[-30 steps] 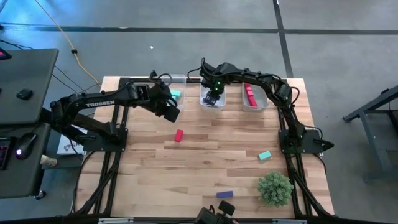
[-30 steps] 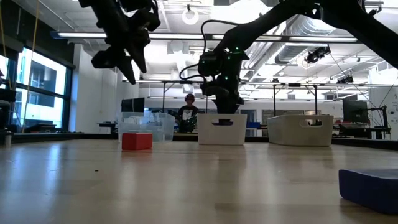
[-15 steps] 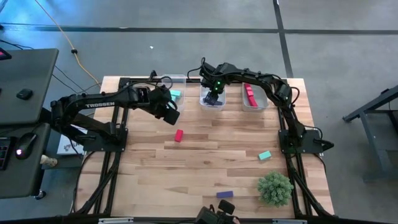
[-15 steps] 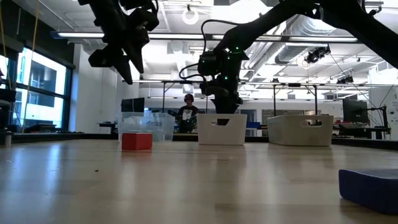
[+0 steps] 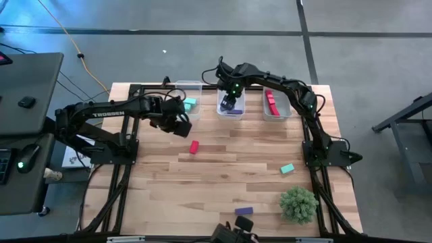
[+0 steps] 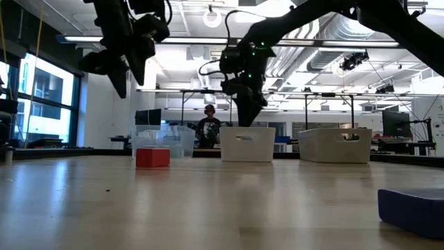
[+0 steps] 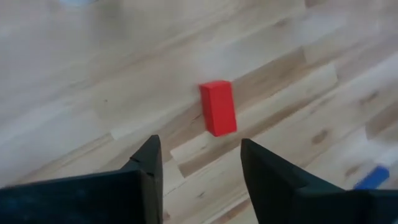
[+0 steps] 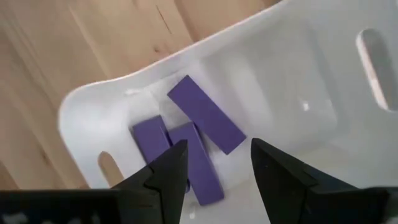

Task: Sort & place blocks by color
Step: Put the red block into the gray bin

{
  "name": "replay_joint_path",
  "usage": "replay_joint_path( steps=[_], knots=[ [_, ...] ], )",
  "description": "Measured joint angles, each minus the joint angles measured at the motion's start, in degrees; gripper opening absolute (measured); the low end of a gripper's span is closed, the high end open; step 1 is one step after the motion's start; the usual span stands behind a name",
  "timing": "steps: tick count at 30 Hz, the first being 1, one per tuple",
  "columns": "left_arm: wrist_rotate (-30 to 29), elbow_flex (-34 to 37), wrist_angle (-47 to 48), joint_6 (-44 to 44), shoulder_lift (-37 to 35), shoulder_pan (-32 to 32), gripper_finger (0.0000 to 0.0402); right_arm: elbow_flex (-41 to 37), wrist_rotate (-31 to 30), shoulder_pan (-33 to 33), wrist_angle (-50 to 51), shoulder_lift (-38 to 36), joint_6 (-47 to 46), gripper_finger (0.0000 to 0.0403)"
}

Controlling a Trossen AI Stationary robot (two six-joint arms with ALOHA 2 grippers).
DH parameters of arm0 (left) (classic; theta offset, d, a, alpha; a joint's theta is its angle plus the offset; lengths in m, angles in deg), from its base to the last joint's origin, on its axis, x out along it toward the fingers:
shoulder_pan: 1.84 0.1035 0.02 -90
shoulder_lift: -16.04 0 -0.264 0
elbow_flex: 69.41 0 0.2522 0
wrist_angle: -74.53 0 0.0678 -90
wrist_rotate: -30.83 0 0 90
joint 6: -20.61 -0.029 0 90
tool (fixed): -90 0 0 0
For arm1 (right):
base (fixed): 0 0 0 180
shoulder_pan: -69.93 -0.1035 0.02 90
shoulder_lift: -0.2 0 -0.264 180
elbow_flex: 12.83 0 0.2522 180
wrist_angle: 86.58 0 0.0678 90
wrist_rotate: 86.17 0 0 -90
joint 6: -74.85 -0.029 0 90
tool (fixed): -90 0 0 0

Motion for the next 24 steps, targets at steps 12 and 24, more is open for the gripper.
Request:
replay_joint_path(
  steps=[12, 24],
  knots=[
    [-2.61, -0.04, -0.04, 13.46, 3.03, -6.55, 0.0157, 13.18, -2.88, 1.13, 10.0, 0.0, -0.69, 0.0165],
    [-3.28, -0.09, -8.6, 15.1, 10.9, -10.69, 0.0159, 20.72, -4.63, 3.03, 15.98, 0.0, -4.97, 0.0165]
  ],
)
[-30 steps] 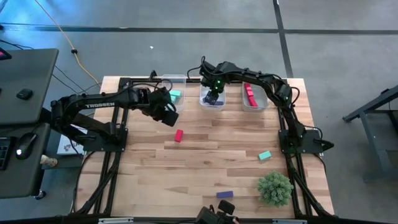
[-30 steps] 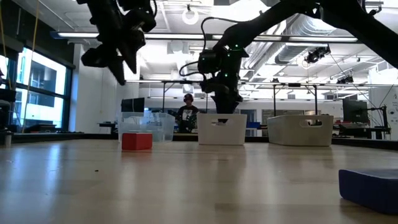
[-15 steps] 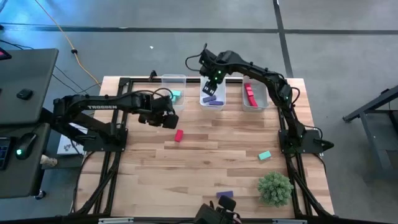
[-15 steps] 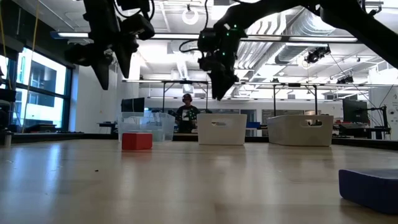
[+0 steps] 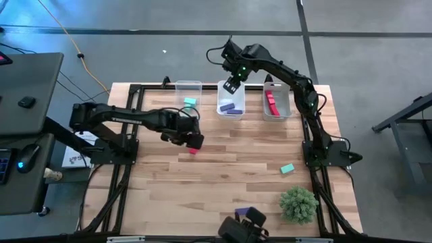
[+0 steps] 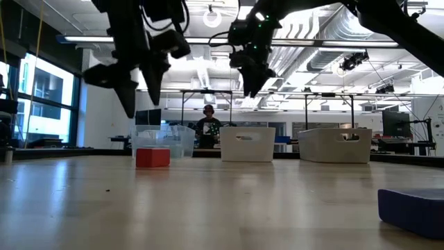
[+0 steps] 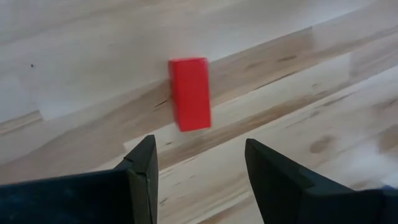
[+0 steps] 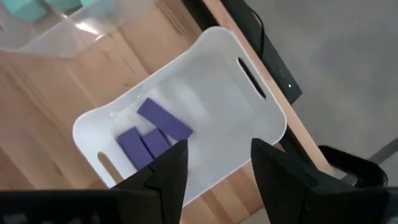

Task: Sort & place blocks by color
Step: Put the red block into the gray bin

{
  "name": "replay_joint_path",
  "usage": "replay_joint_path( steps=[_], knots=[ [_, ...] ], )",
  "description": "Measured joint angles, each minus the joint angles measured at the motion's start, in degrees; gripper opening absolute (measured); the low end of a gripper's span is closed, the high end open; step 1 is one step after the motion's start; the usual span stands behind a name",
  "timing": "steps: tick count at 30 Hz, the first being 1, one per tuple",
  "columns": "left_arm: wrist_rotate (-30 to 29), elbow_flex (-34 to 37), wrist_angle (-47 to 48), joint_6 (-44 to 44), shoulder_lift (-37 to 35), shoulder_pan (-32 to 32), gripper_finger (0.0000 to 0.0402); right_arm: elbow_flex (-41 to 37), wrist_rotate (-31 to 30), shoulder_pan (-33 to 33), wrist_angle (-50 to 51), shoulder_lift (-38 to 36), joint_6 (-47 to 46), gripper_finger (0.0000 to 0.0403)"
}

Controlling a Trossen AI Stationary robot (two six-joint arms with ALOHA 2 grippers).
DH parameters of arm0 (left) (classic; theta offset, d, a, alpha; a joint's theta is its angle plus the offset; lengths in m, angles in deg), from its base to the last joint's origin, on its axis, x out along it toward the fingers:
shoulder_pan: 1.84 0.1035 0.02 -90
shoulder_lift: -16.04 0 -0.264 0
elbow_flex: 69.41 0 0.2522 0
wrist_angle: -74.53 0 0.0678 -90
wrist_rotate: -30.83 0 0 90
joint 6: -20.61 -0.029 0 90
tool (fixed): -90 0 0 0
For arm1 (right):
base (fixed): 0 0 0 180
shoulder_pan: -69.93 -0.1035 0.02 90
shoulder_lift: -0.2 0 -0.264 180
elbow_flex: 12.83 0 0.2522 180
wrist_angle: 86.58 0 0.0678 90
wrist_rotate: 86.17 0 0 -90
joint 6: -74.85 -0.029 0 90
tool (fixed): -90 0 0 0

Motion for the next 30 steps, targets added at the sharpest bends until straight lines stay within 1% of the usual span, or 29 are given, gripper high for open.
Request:
replay_joint_path(
  steps=[9, 12, 18, 27, 30],
  knots=[
    [-0.56, 0.05, -1.24, 0.02, 8.68, -1.96, 0.0159, 0.08, 0.07, -0.19, 4.17, 0.0, -0.31, 0.0165],
    [-0.53, 0.07, -3.21, 0.89, 10.97, -2.6, 0.0159, 0.08, 0.06, -0.19, 4.4, 0.0, -0.45, 0.0165],
    [-0.51, 0.07, -7.19, 3.59, 13.4, -4.1, 0.0159, 0.08, 0.07, -0.08, 4.34, 0.0, 0.04, 0.0165],
    [-2.33, 0.04, -7.44, 4.98, 17.85, -3.84, 0.0159, 0.08, 0.41, -0.08, 4.27, 0.0, 1.01, 0.0165],
    [-4.06, -0.17, -7.47, 4.98, 18.75, -3.94, 0.0158, 0.08, 1.01, -0.08, 4.26, 0.0, 1.03, 0.0165]
  ],
)
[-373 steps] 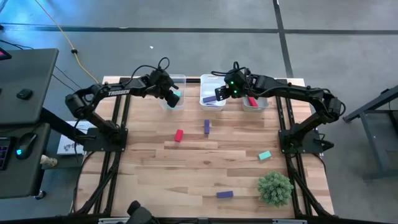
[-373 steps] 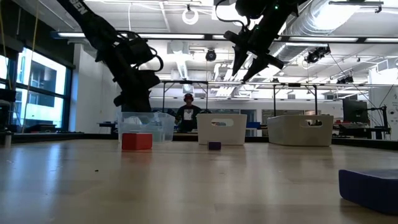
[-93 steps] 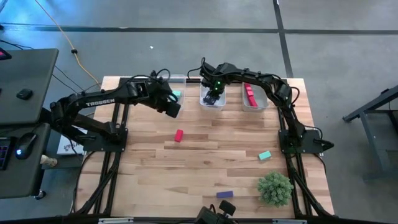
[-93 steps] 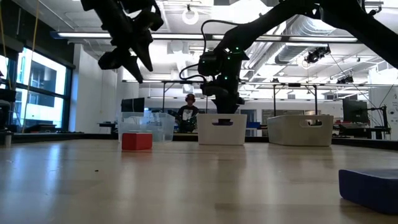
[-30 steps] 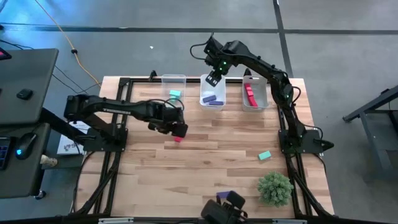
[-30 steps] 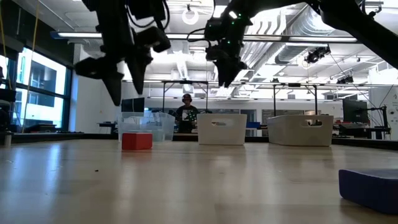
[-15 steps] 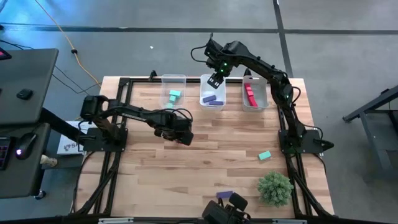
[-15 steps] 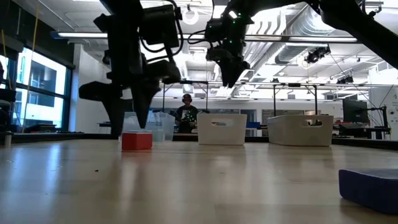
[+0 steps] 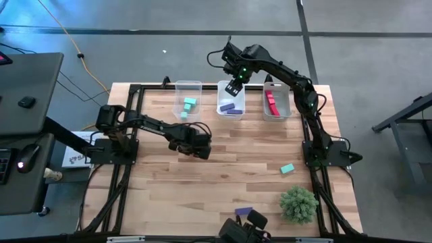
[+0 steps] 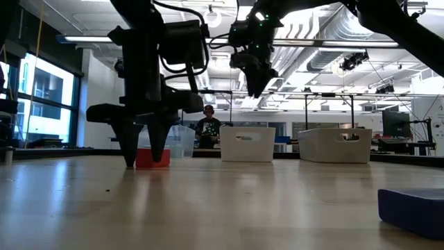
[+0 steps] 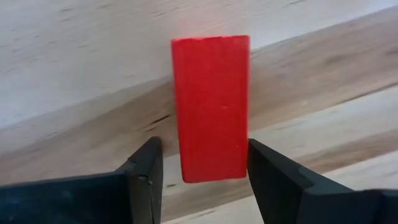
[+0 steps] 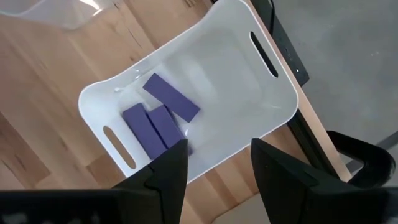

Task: Sort & place blocks by color
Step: Put the red block into the gray bin

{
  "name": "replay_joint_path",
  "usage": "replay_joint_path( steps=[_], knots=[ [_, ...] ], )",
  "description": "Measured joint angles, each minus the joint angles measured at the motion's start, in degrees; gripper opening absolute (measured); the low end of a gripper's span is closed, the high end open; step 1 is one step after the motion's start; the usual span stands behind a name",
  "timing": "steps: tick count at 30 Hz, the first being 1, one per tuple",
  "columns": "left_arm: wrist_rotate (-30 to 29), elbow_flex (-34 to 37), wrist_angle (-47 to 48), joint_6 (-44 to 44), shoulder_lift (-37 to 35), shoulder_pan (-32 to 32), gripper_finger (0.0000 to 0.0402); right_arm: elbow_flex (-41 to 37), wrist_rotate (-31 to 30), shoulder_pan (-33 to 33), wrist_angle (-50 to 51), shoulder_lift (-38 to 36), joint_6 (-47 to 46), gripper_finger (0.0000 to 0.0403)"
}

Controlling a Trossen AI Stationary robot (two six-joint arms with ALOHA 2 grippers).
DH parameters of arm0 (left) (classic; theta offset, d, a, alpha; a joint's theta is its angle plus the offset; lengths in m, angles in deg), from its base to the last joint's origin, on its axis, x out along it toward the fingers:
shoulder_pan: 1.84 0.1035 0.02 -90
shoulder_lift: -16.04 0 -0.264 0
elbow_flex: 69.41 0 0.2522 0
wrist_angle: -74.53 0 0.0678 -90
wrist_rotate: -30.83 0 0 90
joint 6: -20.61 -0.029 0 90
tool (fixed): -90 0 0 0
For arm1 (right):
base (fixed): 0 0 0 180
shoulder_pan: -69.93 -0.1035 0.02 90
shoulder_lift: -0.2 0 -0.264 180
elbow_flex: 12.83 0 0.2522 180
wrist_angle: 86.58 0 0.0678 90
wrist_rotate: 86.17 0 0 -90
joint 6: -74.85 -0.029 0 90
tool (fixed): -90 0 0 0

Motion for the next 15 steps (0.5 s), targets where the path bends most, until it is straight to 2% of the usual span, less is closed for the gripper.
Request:
replay_joint_path(
  steps=[8, 15],
  knots=[
    [-3.12, 0.06, -0.31, -1.89, 0.53, -0.3, 0.0155, 0.0, 0.48, 0.0, -0.3, 0.0, 0.0, 0.0165],
    [-6.03, 0.17, -0.25, -4.63, 0.63, -0.54, 0.0101, 0.0, 0.54, 0.0, -0.42, 0.0, 1.33, 0.0165]
  ],
)
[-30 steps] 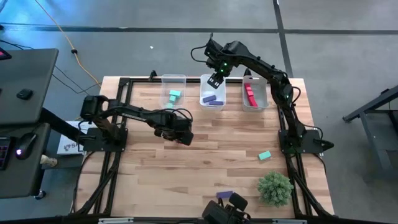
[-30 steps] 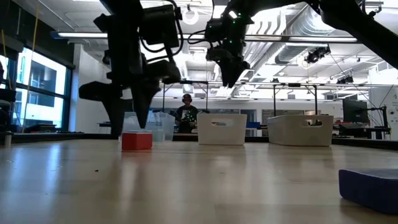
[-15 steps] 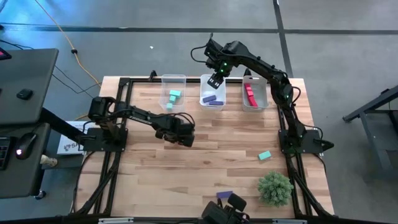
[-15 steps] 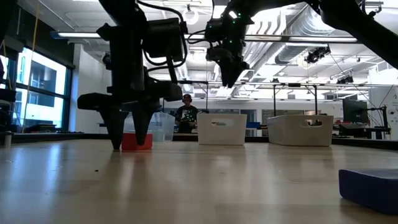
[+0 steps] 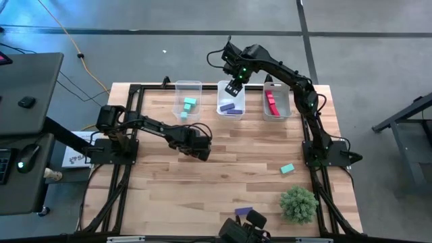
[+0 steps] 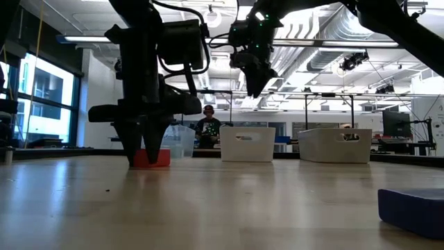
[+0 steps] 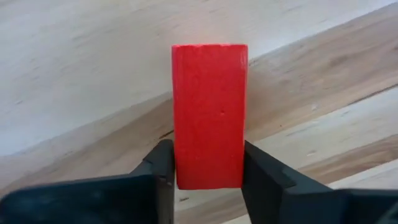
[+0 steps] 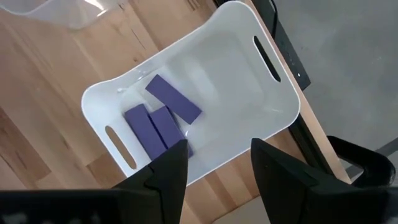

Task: Sort & place blocks by color
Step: Put the red block into the gray bin

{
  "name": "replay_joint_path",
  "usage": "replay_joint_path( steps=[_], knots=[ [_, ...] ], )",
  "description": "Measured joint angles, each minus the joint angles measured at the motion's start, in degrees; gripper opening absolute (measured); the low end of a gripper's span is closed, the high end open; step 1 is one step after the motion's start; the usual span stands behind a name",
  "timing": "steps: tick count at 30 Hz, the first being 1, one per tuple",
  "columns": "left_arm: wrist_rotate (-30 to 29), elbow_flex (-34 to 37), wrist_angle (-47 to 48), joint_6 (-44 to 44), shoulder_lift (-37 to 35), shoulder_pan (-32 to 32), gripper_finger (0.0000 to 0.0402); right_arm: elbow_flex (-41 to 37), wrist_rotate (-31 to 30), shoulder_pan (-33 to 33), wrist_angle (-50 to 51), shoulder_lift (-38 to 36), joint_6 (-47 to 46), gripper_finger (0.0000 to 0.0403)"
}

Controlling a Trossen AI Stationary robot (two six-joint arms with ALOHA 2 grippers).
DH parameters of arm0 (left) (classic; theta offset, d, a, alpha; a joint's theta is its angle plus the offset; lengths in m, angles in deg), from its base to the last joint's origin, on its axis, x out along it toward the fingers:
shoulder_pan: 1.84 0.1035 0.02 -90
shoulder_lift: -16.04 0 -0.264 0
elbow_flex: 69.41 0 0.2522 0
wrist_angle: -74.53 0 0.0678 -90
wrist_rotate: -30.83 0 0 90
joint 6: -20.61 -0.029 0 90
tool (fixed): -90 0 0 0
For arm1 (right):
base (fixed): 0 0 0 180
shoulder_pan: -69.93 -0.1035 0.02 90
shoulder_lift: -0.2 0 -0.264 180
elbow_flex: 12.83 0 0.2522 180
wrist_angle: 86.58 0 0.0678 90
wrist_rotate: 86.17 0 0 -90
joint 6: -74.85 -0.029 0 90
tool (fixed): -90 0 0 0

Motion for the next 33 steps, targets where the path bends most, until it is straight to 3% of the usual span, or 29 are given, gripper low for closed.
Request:
replay_joint_path(
  steps=[10, 17, 24, 33],
  knots=[
    [-1.65, -0.06, -1.42, -1.54, 0.02, -1.17, 0.003, 0.0, 0.36, 0.0, 0.0, 0.0, 3.06, 0.0165],
    [-3.03, 0.31, -1.6, -2.61, -2.84, -2.4, 0.0016, 0.0, 10.61, 0.0, 0.02, 0.0, 5.17, 0.0165],
    [-3.97, 0.26, -1.51, -9.64, -9.14, -1.73, 0.0015, 0.0, 18.08, -0.13, 0.0, 0.0, 6.21, 0.0165],
    [-5.75, 0.16, -1.29, -26.51, -17.7, 2.36, 0.0015, -0.02, 19.53, -0.41, 0.02, 0.0, -1.26, 0.0165]
  ],
)
